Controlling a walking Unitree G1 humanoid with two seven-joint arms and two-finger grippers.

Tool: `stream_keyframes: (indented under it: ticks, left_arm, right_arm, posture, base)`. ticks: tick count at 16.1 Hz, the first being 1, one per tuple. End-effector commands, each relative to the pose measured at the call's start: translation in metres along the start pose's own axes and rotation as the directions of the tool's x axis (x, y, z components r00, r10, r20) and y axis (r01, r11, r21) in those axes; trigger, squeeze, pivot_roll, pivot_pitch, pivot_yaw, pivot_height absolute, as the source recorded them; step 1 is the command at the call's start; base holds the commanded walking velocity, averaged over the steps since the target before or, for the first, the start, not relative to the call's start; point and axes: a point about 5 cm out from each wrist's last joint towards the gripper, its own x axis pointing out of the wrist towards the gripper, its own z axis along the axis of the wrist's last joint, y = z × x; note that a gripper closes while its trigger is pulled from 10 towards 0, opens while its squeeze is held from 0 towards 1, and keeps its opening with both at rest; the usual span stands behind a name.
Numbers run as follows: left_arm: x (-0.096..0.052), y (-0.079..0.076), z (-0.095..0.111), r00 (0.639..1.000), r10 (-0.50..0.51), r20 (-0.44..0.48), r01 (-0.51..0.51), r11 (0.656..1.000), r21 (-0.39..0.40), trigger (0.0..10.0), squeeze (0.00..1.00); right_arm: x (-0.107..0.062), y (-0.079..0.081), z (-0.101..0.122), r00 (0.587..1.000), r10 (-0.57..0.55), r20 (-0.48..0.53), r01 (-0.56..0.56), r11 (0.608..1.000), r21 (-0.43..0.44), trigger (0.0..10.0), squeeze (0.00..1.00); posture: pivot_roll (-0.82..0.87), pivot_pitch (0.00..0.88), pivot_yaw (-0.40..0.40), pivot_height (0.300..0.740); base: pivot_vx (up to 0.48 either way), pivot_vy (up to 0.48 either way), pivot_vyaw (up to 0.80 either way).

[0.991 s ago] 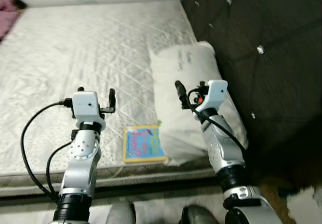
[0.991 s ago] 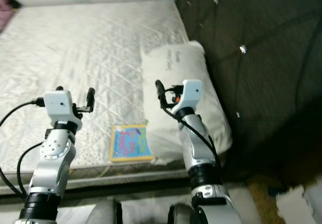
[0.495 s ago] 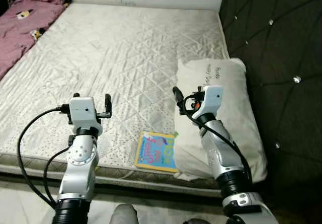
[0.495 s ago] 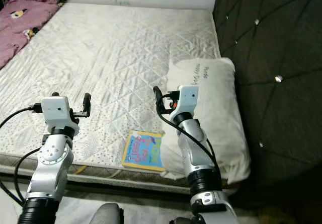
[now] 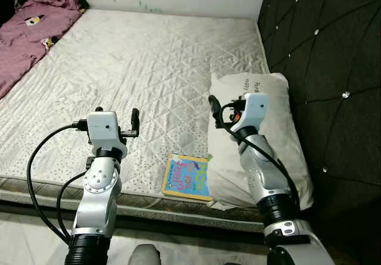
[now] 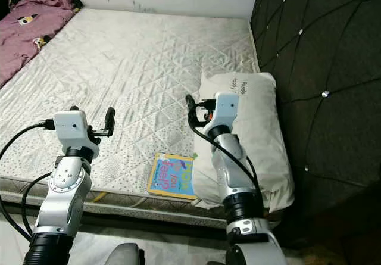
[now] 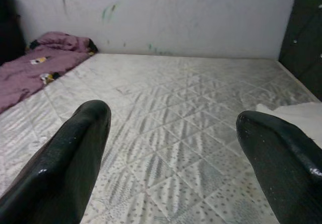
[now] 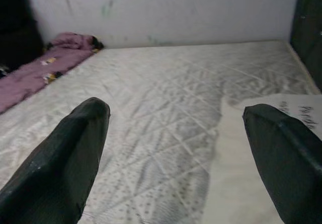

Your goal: Clean up the room

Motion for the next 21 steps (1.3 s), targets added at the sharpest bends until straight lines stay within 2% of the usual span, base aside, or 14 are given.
stream_keyframes:
  ticks: [1, 6, 10, 17, 18, 21]
  left_arm:
    - [-0.001, 0.001, 0.002, 1.0, 0.003, -0.004, -0.003, 1.0, -0.011, 10.0, 0.0]
    - [-0.006, -0.004, 0.003, 1.0, -0.001, -0.02, 0.0, 1.0, -0.022, 10.0, 0.0]
    - [-0.003, -0.001, 0.01, 0.999, 0.033, -0.007, -0.033, 0.999, -0.037, 10.0, 0.0]
    - [-0.001, -0.006, 0.014, 0.999, 0.045, -0.004, -0.045, 0.998, -0.054, 10.0, 0.0]
    - [-0.001, -0.005, 0.014, 0.999, 0.047, -0.004, -0.048, 0.997, -0.053, 10.0, 0.0]
    - [0.0, -0.005, 0.014, 0.999, 0.052, -0.003, -0.052, 0.997, -0.054, 10.0, 0.0]
  right_arm:
    - [-0.001, -0.004, -0.002, 1.0, -0.025, -0.016, 0.025, 1.0, 0.004, 10.0, 0.0]
    - [-0.009, -0.005, -0.007, 0.998, -0.03, -0.047, 0.03, 1.0, -0.004, 10.0, 0.0]
    - [-0.012, -0.005, -0.008, 0.998, -0.026, -0.058, 0.026, 1.0, -0.009, 10.0, 0.0]
    - [-0.008, -0.003, -0.001, 0.999, -0.007, -0.052, 0.005, 0.999, -0.032, 10.0, 0.0]
    - [-0.009, 0.001, 0.0, 0.999, 0.024, -0.041, -0.025, 0.999, -0.044, 10.0, 0.0]
    - [-0.007, 0.001, 0.0, 0.999, 0.015, -0.045, -0.016, 0.999, -0.038, 10.0, 0.0]
  posture:
    - [-0.03, 0.0, -0.009, 0.74]
    - [-0.03, 0.0, -0.018, 0.74]
    - [-0.03, 0.0, -0.035, 0.74]
    - [-0.03, 0.0, -0.044, 0.74]
    - [-0.03, 0.0, -0.044, 0.74]
    - [-0.03, 0.0, -0.046, 0.74]
  base:
    - [0.0, 0.48, 0.0]
    - [0.0, 0.48, -0.62]
    - [0.0, 0.48, 0.0]
    - [0.0, 0.48, 0.0]
    - [0.0, 0.48, 0.59]
    - [0.0, 0.48, 0.74]
